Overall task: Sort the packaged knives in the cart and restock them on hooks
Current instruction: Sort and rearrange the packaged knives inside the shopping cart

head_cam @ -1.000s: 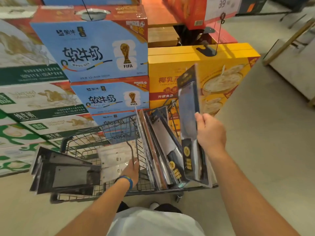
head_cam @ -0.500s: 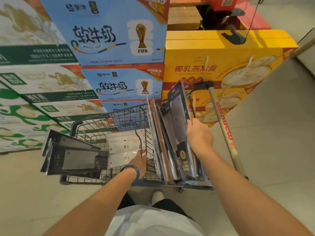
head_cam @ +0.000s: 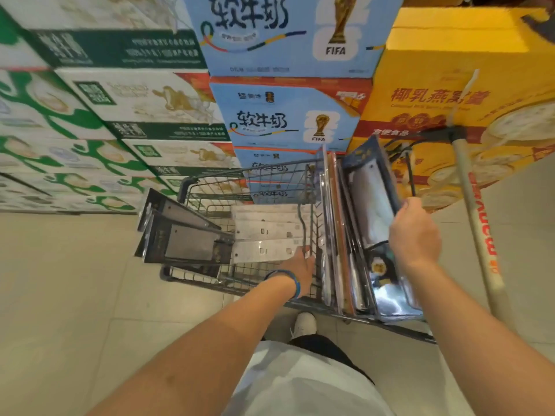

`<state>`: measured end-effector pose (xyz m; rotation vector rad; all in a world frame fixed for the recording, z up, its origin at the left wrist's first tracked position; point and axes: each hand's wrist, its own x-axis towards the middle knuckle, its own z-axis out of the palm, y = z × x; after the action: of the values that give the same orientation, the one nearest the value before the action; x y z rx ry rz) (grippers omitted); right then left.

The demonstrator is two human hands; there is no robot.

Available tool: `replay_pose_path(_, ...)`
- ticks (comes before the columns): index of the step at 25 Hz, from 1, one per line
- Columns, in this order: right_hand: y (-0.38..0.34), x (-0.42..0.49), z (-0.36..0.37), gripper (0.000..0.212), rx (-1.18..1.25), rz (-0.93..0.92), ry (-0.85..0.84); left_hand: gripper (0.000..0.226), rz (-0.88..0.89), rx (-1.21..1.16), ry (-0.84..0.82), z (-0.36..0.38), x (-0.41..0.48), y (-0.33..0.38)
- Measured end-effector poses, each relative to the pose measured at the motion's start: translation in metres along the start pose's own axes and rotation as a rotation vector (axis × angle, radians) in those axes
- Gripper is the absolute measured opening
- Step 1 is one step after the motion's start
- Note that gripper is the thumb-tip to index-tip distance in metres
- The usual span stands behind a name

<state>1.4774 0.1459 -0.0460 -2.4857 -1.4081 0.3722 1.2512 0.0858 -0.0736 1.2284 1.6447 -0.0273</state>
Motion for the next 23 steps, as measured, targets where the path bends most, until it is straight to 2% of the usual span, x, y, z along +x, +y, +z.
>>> replay_pose_path(3, -0.003, 0.002, -0.003, 0.022, -0.053, -0.028, -0.119, 0.059, 0.026, -0.042, -0.235, -0.016, 0.002, -0.011)
replay_pose_path(4, -0.007, 0.003, -0.007, 0.029, -0.085, -0.062, -0.142, 0.065, 0.049, -0.008, -0.272, -0.024, 0.003, -0.020)
replay_pose_path(6, -0.018, -0.004, -0.014, 0.043, -0.126, -0.085, -0.091, 0.066, 0.051, 0.100, -0.234, -0.047, 0.010, -0.050)
replay_pose_path(8, -0.036, -0.026, -0.019, 0.047, -0.058, -0.078, 0.055, 0.049, 0.020, 0.431, -0.177, -0.084, 0.028, -0.092)
replay_pose_path(10, -0.066, -0.061, -0.021, 0.042, 0.182, -0.183, 0.193, 0.035, 0.001, 0.831, -0.151, -0.123, 0.042, -0.133)
replay_pose_path(12, -0.111, -0.098, -0.017, 0.037, 0.339, -0.312, 0.218, 0.031, 0.021, 1.098, -0.094, -0.158, 0.057, -0.160)
replay_pose_path(14, -0.155, -0.135, 0.004, 0.035, 0.313, -0.443, 0.057, 0.035, 0.064, 1.235, -0.003, -0.185, 0.076, -0.171)
replay_pose_path(17, -0.190, -0.175, 0.056, 0.032, 0.063, -0.472, -0.511, 0.061, 0.117, 1.471, 0.040, -0.211, 0.110, -0.175)
replay_pose_path(19, -0.189, -0.197, 0.096, 0.031, -0.060, -0.457, -0.786, 0.068, 0.071, 1.579, 0.023, -0.227, 0.130, -0.176)
replay_pose_path(20, -0.184, -0.207, 0.112, 0.032, -0.075, -0.427, -0.858, 0.065, 0.043, 1.590, 0.005, -0.230, 0.138, -0.179)
replay_pose_path(23, -0.175, -0.217, 0.163, 0.037, -0.046, -0.308, -0.935, 0.054, -0.005, 1.577, -0.021, -0.224, 0.160, -0.194)
